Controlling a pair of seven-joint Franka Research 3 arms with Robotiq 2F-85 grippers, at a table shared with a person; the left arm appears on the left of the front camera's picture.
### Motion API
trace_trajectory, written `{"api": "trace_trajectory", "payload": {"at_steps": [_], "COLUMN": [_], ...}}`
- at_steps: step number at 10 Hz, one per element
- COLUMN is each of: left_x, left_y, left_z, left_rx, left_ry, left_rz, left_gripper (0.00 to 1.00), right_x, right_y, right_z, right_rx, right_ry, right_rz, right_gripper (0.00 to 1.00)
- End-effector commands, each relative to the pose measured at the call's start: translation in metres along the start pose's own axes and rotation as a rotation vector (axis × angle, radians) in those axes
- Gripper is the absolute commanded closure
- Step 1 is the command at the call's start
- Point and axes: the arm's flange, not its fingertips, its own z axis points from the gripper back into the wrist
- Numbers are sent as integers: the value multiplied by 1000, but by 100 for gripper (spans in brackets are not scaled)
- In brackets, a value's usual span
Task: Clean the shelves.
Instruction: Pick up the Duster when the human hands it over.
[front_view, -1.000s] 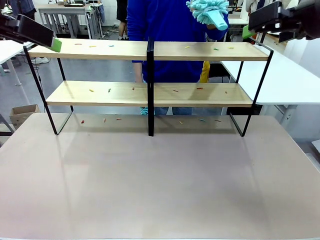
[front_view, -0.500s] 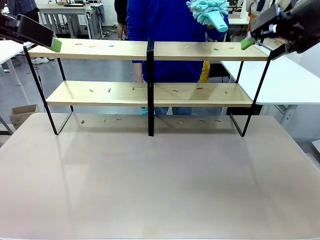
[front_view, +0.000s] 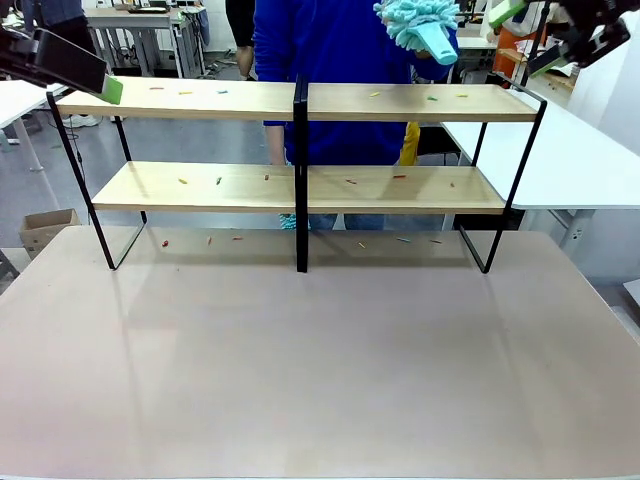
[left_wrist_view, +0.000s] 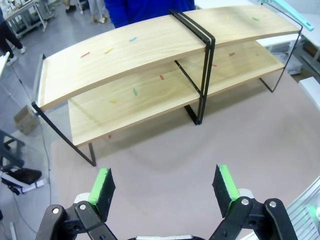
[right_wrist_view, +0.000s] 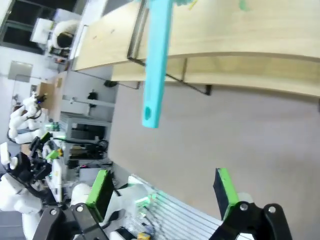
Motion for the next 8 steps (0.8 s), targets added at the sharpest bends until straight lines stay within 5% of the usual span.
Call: {"api": "trace_trajectory", "payload": {"at_steps": [1, 4, 8], "left_x": [0, 0, 0], "left_y": [1, 1, 1], "left_z": [0, 0, 0], "left_rx": [4, 4, 4], "left_ry": [-1, -1, -1], "left_rz": [7, 7, 7], "left_gripper": [0, 0, 0], "right_x": [36, 66, 70], "right_y": [-13, -19, -36], "right_z": [-31, -78, -70], "right_rx": [122, 179, 303], "right_ry": [57, 57, -34], "right_rz": [-95, -89, -78], "right_gripper": [0, 0, 0]}}
